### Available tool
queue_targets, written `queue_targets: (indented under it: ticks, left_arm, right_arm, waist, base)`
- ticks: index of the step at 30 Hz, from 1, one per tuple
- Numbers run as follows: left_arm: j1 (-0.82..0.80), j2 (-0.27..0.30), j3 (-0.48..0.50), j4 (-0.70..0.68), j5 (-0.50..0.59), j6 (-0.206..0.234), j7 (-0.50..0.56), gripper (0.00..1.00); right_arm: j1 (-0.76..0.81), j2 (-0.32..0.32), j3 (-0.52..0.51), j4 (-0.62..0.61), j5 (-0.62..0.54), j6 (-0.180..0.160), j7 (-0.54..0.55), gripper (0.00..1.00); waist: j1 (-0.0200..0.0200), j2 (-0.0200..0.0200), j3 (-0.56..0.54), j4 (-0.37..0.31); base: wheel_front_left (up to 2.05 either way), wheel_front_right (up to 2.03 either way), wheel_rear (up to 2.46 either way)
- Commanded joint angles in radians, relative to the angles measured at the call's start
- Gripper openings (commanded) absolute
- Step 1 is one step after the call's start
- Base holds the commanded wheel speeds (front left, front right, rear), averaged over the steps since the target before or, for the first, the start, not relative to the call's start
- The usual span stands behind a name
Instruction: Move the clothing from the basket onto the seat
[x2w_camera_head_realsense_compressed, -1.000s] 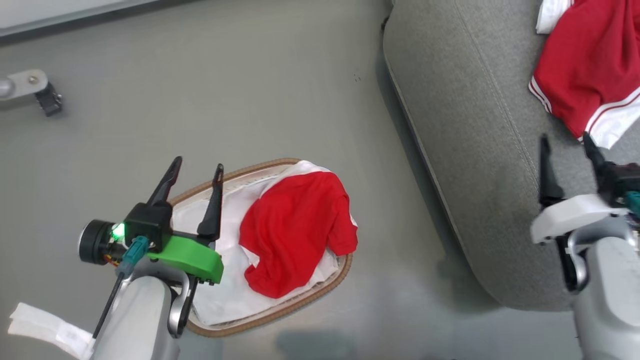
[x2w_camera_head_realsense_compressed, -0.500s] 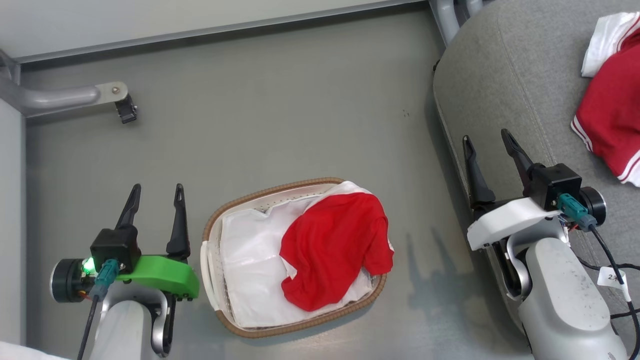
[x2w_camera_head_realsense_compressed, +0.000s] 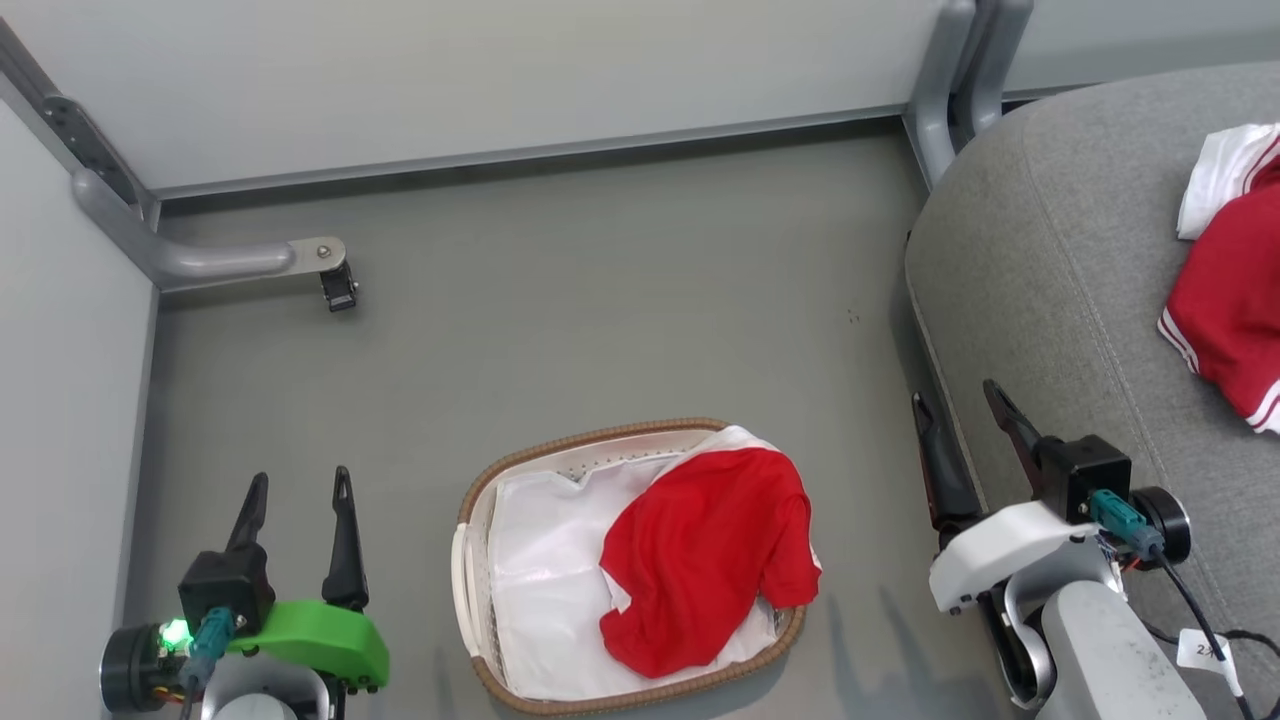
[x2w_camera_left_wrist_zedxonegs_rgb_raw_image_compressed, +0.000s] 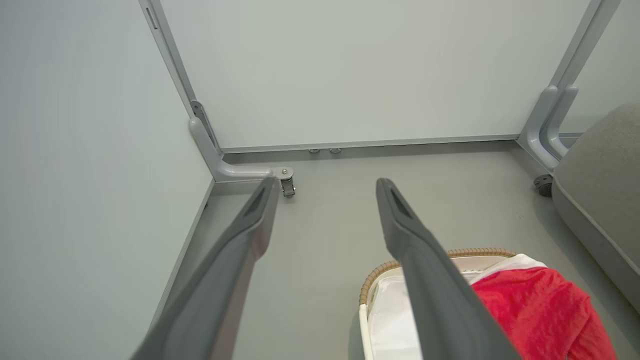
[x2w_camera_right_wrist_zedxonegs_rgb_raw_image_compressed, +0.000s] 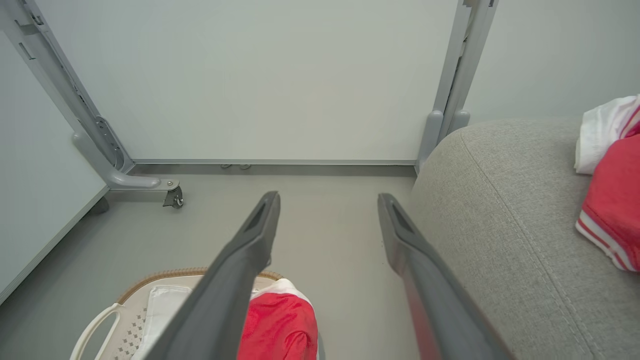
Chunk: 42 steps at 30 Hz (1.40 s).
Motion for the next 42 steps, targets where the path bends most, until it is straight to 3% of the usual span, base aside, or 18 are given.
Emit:
queue_targets:
  ticks: [1,13,24,32,42]
  left_arm:
    - [0.026,-0.001,-0.001,-0.001,0.009,-0.002,0.001,1.0]
    - [0.097,-0.008,-0.062,-0.006,-0.039,0.016,0.001,1.0]
    - [0.081,-0.007,-0.091,-0.008,-0.071,0.027,0.001,1.0]
    - [0.015,-0.007,-0.123,0.015,-0.062,0.003,0.001,1.0]
    - [-0.146,-0.005,-0.194,0.107,-0.042,-0.034,0.001,1.0]
  right_arm:
    - [0.026,-0.003,0.002,0.003,0.007,-0.001,-0.002,1.0]
    - [0.115,-0.003,0.01,0.012,0.031,-0.001,-0.002,1.0]
    - [0.094,-0.003,0.014,0.004,0.033,-0.001,-0.002,1.0]
    - [0.023,-0.002,0.042,-0.045,0.007,-0.001,-0.002,1.0]
    - [-0.09,-0.002,0.034,-0.14,0.057,-0.001,-0.002,1.0]
  waist:
    - [0.0001,0.0,-0.039,0.01]
    - [0.0001,0.0,-0.109,0.003]
    - [0.0001,0.0,-0.081,-0.021]
    - [0.0001,0.0,0.039,-0.084]
    - [0.0001,0.0,0.244,-0.184]
  base:
    - [0.0,0.0,0.0]
    - [0.0,0.0,0.0]
    - [0.0,0.0,0.0]
    - [0.0,0.0,0.0]
    - [0.0,0.0,0.0]
